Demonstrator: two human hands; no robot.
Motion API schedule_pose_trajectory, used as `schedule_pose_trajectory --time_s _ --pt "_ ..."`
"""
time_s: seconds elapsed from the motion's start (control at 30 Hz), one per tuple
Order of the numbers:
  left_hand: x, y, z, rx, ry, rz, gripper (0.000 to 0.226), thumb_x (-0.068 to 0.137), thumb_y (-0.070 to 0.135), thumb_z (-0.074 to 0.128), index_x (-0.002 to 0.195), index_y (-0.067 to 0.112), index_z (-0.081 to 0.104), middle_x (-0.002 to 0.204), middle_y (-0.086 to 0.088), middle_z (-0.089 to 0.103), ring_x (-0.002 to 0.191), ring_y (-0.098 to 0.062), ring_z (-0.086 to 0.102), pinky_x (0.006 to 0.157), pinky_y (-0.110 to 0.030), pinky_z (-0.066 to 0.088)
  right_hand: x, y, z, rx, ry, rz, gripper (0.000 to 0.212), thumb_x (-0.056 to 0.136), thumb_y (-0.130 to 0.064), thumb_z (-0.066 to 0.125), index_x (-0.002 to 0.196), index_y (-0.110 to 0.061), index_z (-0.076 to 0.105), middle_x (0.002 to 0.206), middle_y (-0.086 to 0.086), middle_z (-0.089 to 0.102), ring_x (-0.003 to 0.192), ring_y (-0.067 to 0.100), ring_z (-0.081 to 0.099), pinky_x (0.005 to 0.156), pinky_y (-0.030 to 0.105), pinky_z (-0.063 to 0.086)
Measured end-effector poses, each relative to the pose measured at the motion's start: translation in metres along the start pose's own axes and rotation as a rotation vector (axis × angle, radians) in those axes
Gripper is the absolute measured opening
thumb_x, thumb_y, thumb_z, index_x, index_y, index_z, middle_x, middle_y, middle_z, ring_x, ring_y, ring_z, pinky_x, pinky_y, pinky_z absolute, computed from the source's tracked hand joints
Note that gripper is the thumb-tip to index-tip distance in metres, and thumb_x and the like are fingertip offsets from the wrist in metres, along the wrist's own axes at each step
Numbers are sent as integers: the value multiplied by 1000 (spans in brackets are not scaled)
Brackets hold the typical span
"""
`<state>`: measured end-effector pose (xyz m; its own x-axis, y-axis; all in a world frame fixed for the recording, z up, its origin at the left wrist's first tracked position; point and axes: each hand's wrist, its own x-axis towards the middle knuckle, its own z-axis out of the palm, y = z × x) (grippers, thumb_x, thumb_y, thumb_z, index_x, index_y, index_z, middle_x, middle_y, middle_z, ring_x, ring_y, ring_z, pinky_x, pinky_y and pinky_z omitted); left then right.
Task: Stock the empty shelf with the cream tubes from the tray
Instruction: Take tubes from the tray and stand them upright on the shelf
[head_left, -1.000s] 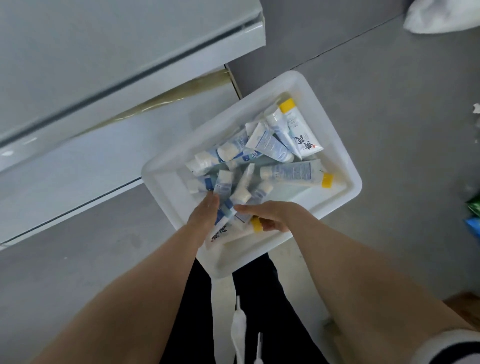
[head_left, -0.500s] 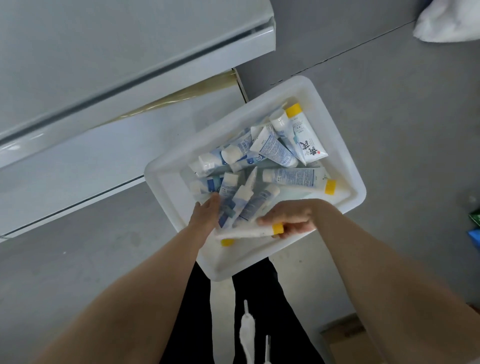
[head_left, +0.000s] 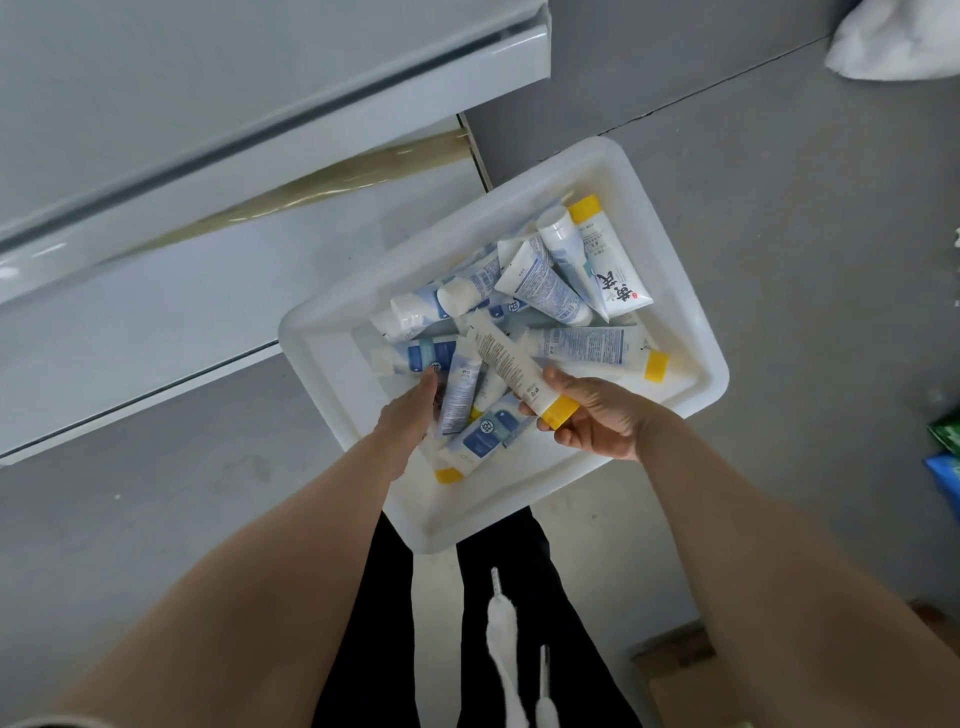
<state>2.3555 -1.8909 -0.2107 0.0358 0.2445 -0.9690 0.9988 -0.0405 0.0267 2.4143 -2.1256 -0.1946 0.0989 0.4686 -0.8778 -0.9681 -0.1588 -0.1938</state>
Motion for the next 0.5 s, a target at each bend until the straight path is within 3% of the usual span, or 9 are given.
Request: schedule_pose_trajectory --time_s 0.1,0.2,0.3,0.37,0.5 --pt "-4 -4 1 19 -90 11 72 88 74 28 129 21 55 126 -4 57 114 -21 54 103 -36 45 -1 4 10 27 3 12 64 81 -45 61 129 -2 55 100 11 72 70 13 64 56 21 47" --pt "-15 -5 -1 119 -18 64 61 94 65 26 127 21 52 132 -7 52 118 -25 50 102 -35 41 -4 5 18 38 14 21 64 83 -47 61 129 -3 56 103 11 71 71 13 64 55 20 47" --pt "-28 -14 -6 277 5 241 50 99 52 27 134 25 49 139 -9 48 125 -27 46 88 -30 34 -10 6 24 50 43 17 67 83 -48 62 132 -3 55 105 12 70 73 13 65 54 19 47" --pt "-33 -21 -11 365 49 381 48 98 52 33 137 28 48 141 -8 47 127 -26 46 89 -31 36 -17 6 29 57 63 -5 69 81 -48 64 132 -2 54 106 13 70 73 13 65 55 20 48" --pt "-41 -19 -36 415 92 585 52 90 53 54 136 28 52 138 -4 51 125 -23 49 104 -35 37 -30 11 44 88 76 -82 95 53 -61 86 125 -4 59 107 14 70 74 15 65 56 21 49"
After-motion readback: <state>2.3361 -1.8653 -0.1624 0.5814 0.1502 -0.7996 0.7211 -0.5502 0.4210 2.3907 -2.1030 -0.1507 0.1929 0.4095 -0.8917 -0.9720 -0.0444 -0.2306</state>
